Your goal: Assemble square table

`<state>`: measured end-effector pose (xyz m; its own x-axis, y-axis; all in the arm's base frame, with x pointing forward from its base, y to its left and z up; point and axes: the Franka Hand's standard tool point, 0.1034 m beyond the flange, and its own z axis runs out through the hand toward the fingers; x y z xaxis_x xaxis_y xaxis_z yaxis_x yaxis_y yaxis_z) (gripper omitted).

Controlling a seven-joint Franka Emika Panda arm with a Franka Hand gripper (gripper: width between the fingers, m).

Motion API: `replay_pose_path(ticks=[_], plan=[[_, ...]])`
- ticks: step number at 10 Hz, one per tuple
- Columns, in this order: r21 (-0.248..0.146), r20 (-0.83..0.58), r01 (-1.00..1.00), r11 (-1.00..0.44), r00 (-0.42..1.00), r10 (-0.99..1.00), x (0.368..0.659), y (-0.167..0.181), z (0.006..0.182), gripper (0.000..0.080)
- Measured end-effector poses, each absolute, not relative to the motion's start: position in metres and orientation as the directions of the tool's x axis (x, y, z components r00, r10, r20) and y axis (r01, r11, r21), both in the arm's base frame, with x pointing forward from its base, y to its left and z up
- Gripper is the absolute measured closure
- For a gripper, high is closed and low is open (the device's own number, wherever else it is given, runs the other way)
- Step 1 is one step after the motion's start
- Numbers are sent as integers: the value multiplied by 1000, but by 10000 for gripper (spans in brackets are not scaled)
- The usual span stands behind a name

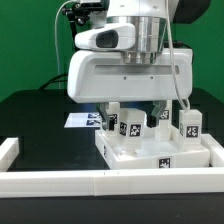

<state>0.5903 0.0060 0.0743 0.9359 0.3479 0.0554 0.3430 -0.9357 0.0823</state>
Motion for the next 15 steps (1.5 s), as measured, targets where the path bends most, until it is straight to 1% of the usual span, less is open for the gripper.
replay_pose_path(ticks=[2,3,4,7,8,10,12,14,15], plan=[[82,55,343,-936,936,348,590,6,74,423],[82,55,343,-936,936,348,590,6,74,423],[82,55,343,-936,936,348,590,6,74,511],[80,58,316,-945,945,321,590,6,74,511],[75,62,263,-962,962,267,590,6,74,511],[59,85,35,-998,996,40,590,6,74,510],[39,99,-154,-987,984,-150,590,10,73,509],[-14,97,-402,-916,911,-401,591,9,73,509],[-36,102,-455,-890,884,-456,592,8,73,509]])
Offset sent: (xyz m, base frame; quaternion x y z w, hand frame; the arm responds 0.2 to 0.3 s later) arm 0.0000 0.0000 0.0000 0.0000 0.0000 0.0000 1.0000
